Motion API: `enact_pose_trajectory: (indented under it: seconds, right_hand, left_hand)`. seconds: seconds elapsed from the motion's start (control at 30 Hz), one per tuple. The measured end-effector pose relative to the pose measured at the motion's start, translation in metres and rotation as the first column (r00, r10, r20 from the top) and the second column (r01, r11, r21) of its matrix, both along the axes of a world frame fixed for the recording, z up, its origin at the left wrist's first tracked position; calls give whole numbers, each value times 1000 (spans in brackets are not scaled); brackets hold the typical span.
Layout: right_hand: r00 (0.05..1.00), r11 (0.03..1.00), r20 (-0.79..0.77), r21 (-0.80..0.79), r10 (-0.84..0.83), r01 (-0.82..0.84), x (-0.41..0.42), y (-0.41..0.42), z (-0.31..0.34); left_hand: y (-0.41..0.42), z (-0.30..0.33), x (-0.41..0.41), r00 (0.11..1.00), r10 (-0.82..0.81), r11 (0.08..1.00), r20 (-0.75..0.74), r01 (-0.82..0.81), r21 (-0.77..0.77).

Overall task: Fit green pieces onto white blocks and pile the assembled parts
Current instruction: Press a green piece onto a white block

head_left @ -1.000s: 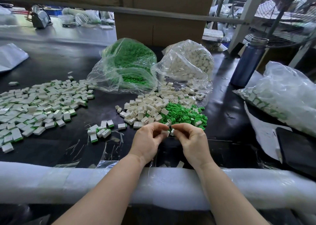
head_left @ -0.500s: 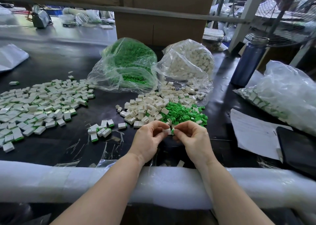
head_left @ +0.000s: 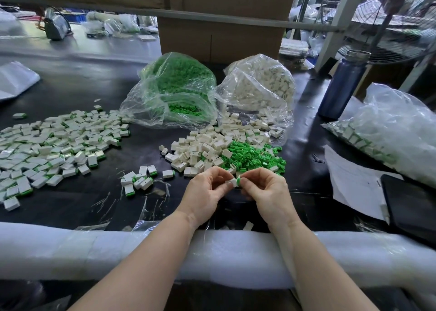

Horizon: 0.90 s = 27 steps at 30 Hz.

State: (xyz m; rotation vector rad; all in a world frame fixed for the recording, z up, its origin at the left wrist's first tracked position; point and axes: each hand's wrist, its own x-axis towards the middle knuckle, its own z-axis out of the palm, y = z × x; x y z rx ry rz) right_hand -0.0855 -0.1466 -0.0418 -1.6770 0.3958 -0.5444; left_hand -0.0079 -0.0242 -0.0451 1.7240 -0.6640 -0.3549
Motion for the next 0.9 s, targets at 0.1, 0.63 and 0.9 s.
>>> enact_pose_trajectory:
  seconds: [0.1, 0.63, 0.9]
  right_hand:
    - [1000, 1000, -1, -15, 5, -5, 0, 2, 2]
    - [999, 997, -39, -74, 11, -13, -1, 2, 2]
    - [997, 997, -54, -60, 49, -52, -4, 1, 3]
  left_hand:
    - [1, 1, 0, 1000, -11, 1000, 2, 11, -4]
    - [2, 3, -1, 998, -48, 999, -35, 48, -17]
    - [3, 1, -1, 997, -71, 997, -19, 72, 26]
